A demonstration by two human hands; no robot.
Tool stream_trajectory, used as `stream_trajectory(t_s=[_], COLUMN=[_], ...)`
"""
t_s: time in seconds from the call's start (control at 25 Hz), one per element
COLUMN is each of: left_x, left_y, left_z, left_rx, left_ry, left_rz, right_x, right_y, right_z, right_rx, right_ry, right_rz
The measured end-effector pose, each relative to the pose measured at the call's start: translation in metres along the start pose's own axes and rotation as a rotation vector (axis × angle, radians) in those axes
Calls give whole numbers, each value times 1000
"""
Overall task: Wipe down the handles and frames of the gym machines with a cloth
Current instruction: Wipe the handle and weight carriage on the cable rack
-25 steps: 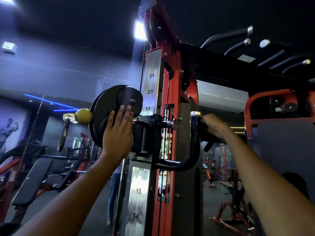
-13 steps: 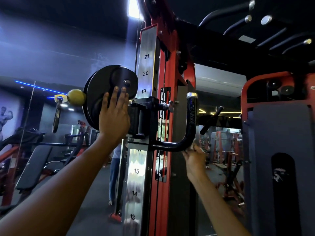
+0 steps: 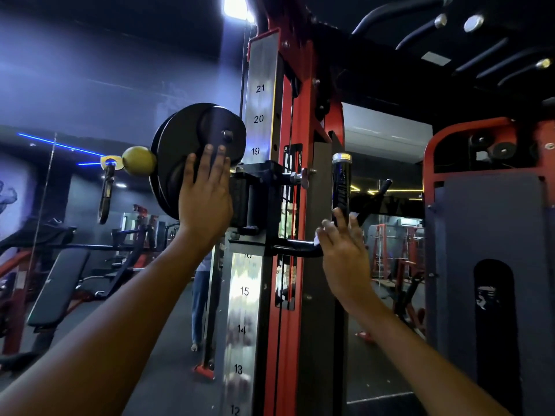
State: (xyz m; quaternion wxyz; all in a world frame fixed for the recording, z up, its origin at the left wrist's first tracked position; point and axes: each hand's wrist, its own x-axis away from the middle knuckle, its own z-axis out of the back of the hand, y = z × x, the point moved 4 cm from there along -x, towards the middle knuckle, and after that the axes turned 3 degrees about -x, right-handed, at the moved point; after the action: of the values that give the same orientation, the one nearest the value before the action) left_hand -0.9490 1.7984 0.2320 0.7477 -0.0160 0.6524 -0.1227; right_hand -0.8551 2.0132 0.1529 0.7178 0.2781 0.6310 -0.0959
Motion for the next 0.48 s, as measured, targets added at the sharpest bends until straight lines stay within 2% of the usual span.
stream_trajectory(t_s=[0.12, 0.16, 0.24, 0.32, 0.36, 0.48], left_x=[7, 9, 11, 13, 13, 16], left_y=[0, 1, 1, 1, 2, 2], left_z=[-1, -3, -3, -1, -1, -1], left_rx=[-61, -75, -61, -35, -28, -22], left_ry=[0, -2, -3, -2, -7, -32], left_rz=[4, 3, 5, -2, -6, -9], right_x=[5, -6, -20, -20, -13, 7], right_y=[-38, -52, -73, -78, -77, -43], right_z=[-12, -15, -23, -35, -41, -31], right_rx=[-25, -111, -261, -198, -136, -47], right_ry=[-213, -307, -466, -425, -325, -225], right_rz=[-37, -78, -25, 152, 274, 580])
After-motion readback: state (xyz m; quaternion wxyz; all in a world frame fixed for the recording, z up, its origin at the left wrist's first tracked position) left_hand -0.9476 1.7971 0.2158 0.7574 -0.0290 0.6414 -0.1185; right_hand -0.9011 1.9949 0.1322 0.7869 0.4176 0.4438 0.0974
